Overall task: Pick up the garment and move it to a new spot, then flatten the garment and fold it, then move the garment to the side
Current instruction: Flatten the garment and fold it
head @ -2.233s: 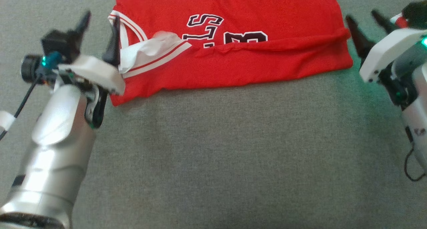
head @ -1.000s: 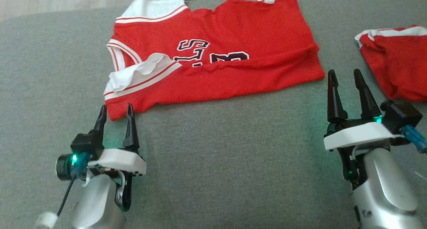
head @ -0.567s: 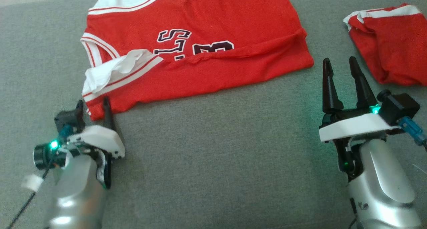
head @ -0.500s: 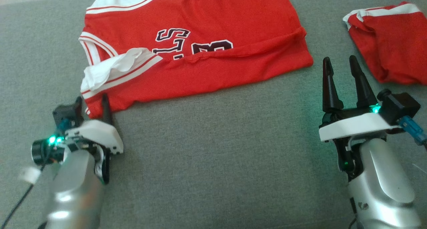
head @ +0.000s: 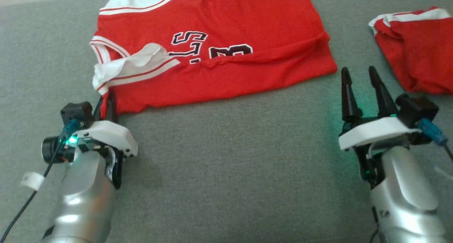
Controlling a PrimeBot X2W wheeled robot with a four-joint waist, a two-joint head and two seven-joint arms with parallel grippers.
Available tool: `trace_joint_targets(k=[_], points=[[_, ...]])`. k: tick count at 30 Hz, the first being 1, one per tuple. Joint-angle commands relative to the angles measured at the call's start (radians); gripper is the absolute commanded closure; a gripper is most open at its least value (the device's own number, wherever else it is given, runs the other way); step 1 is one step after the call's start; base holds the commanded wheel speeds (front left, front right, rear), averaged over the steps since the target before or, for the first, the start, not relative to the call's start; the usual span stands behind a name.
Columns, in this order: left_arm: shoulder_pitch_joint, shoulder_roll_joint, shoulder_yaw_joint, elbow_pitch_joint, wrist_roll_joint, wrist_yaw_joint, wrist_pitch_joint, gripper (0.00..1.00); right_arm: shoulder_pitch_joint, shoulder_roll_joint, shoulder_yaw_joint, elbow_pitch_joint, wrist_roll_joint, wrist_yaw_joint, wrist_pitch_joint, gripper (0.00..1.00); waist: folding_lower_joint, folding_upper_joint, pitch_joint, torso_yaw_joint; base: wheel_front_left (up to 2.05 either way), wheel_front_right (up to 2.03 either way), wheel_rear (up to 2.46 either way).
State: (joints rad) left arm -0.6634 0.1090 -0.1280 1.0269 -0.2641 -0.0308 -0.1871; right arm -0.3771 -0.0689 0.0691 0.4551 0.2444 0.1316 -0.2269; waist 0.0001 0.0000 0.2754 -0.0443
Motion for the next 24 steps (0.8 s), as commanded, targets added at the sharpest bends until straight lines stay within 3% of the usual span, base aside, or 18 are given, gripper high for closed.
trace_joint_targets(k=[1, 8, 12, 23, 24], points=[[-0.007, 0.027, 0.025, -0.034, -0.002, 0.001, -0.025, 1.0, -0.048, 0.013, 0.006, -0.017, -0.011, -0.001, 0.012, 0.0, -0.0001, 0.0, -0.003, 0.01, 0.0, 0.0, 0.0], [-0.017, 0.013, 0.01, -0.185, 0.007, -0.021, -0.071, 1.0, -0.13, 0.017, -0.076, 0.125, -0.03, -0.001, 0.141, 0.0, -0.0001, 0.0, 0.001, 0.054, 0.0, 0.0, 0.0], [0.0, 0.009, -0.01, -0.261, 0.023, -0.032, -0.074, 1.0, -0.193, 0.018, -0.091, 0.231, 0.021, -0.001, 0.202, 0.0, -0.0001, 0.0, 0.009, 0.077, 0.0, 0.0, 0.0], [0.034, 0.012, -0.043, -0.295, 0.037, -0.037, -0.074, 1.0, -0.335, 0.019, -0.067, 0.517, 0.063, -0.001, 0.223, 0.0, -0.0001, 0.0, 0.025, 0.108, 0.0, 0.0, 0.0], [0.035, 0.014, -0.043, -0.293, 0.037, -0.035, -0.074, 1.0, -0.344, 0.019, -0.062, 0.534, 0.065, -0.001, 0.213, 0.43, -0.0001, 0.0, 0.025, 0.108, 0.0, 0.0, 0.0]])
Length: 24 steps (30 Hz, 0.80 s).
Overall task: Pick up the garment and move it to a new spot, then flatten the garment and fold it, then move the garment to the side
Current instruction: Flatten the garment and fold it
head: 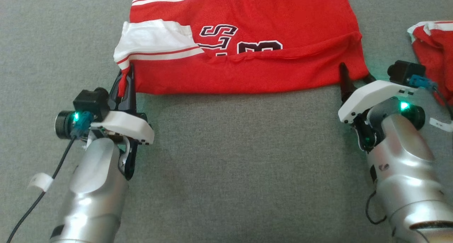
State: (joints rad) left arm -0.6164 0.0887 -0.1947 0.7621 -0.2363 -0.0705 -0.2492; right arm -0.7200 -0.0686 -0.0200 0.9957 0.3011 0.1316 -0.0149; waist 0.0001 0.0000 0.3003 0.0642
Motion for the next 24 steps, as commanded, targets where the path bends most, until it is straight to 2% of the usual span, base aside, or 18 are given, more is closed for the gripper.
trace_joint_targets(k=[1, 2, 6, 11, 17, 24], points=[[-0.01, 0.036, 0.023, -0.026, 0.009, 0.006, -0.012, 1.0, -0.008, 0.018, 0.034, 0.005, 0.008, -0.001, -0.014, 0.96, -0.0001, 0.0, -0.001, -0.001, 0.0, 0.0, 0.0], [-0.009, 0.038, 0.023, -0.023, 0.008, 0.008, -0.012, 1.0, -0.014, 0.018, 0.04, 0.016, 0.006, -0.001, -0.033, 1.0, -0.0001, 0.0, -0.002, -0.002, 0.0, 0.0, 0.0], [0.004, 0.049, 0.022, 0.0, 0.005, 0.014, -0.012, 1.0, -0.03, 0.018, 0.072, 0.053, -0.027, -0.001, -0.129, 1.0, -0.0001, 0.0, -0.026, -0.015, 0.0, 0.0, 0.0], [0.027, 0.058, 0.025, 0.02, -0.003, 0.019, -0.012, 1.0, -0.021, 0.018, 0.08, 0.075, -0.06, -0.001, -0.18, 1.0, -0.0001, 0.0, -0.068, -0.031, 0.0, 0.0, 0.0], [0.08, 0.064, 0.024, 0.029, -0.013, 0.019, -0.012, 1.0, 0.037, 0.008, 0.095, 0.057, -0.046, -0.001, -0.195, 1.0, -0.0001, 0.0, -0.136, -0.042, 0.0, 0.0, 0.0], [0.166, 0.07, 0.014, 0.036, -0.024, 0.011, -0.003, 1.0, 0.149, -0.014, 0.133, -0.007, 0.014, -0.001, -0.153, 1.0, -0.0001, 0.0, -0.223, -0.049, 0.0, 0.0, 0.0]])
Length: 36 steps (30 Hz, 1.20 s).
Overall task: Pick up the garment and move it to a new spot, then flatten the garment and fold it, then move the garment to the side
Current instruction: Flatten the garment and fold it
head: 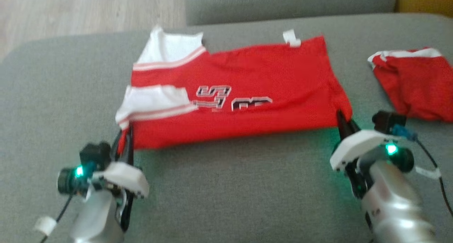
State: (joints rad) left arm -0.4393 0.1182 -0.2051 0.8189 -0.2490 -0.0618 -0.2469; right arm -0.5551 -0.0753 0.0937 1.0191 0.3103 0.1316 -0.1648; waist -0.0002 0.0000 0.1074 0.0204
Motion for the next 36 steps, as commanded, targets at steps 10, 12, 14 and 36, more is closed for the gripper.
trace_joint_targets(k=[10, 12, 14, 36], points=[[0.188, 0.054, -0.012, -0.13, -0.027, -0.01, 0.08, 1.0, 0.236, -0.02, 0.028, -0.278, 0.097, -0.001, 0.111, 1.0, 0.0002, 0.0, -0.13, -0.024, 0.0, 0.0, 0.0], [0.22, 0.057, -0.017, -0.173, -0.029, -0.007, 0.102, 1.0, 0.285, -0.019, 0.012, -0.343, 0.096, -0.001, 0.134, 1.0, 0.0002, 0.0, -0.131, -0.025, 0.0, 0.0, 0.0], [0.245, 0.06, -0.022, -0.212, -0.031, -0.002, 0.124, 1.0, 0.327, -0.016, -0.006, -0.402, 0.088, -0.001, 0.161, 1.0, 0.0002, 0.0, -0.13, -0.027, 0.0, 0.0, 0.0], [-0.09, 0.132, -0.004, -0.391, -0.022, -0.006, 0.131, 0.0, 0.169, 0.022, -0.154, -0.82, -0.043, -0.001, 0.172, 0.0, 0.0002, 0.0, 0.129, -0.103, 0.0, 0.0, 0.0]])
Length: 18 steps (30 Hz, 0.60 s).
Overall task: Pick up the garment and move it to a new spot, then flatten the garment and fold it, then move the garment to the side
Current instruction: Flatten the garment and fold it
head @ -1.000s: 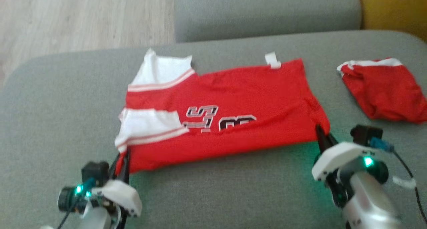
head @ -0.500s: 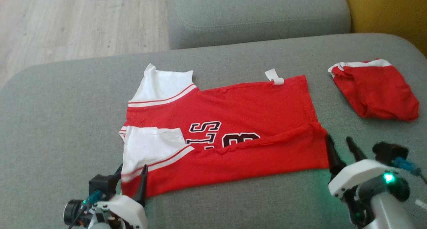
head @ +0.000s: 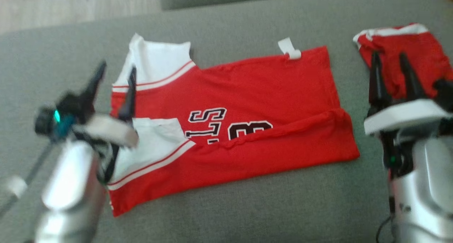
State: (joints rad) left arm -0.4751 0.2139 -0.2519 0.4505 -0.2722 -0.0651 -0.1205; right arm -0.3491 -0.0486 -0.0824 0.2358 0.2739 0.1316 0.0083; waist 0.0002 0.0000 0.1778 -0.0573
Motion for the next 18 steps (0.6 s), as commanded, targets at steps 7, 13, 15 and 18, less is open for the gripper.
trace_joint_targets(k=[7, 13, 15, 18], points=[[-0.294, 0.124, 0.013, 0.093, -0.031, -0.053, 0.192, 0.0, -0.17, -0.03, 0.043, -0.02, -0.014, -0.001, 0.007, 0.0, -0.0002, 0.0, 0.179, -0.06, 0.0, 0.0, 0.0], [-0.49, 0.214, -0.058, 0.238, -0.069, -0.065, 0.362, 0.0, -0.278, -0.045, 0.089, 0.007, -0.009, -0.001, 0.0, 0.0, -0.0002, 0.0, 0.275, -0.101, 0.0, 0.0, 0.0], [-0.531, 0.242, -0.101, 0.273, -0.082, -0.065, 0.4, 0.0, -0.305, -0.046, 0.101, 0.013, -0.005, -0.001, -0.006, 0.0, -0.0002, 0.0, 0.3, -0.113, 0.0, 0.0, 0.0], [-0.581, 0.278, -0.158, 0.318, -0.112, -0.065, 0.436, 0.0, -0.333, -0.048, 0.115, 0.019, -0.001, -0.001, -0.017, 0.0, -0.0002, 0.0, 0.33, -0.128, 0.0, 0.0, 0.0]])
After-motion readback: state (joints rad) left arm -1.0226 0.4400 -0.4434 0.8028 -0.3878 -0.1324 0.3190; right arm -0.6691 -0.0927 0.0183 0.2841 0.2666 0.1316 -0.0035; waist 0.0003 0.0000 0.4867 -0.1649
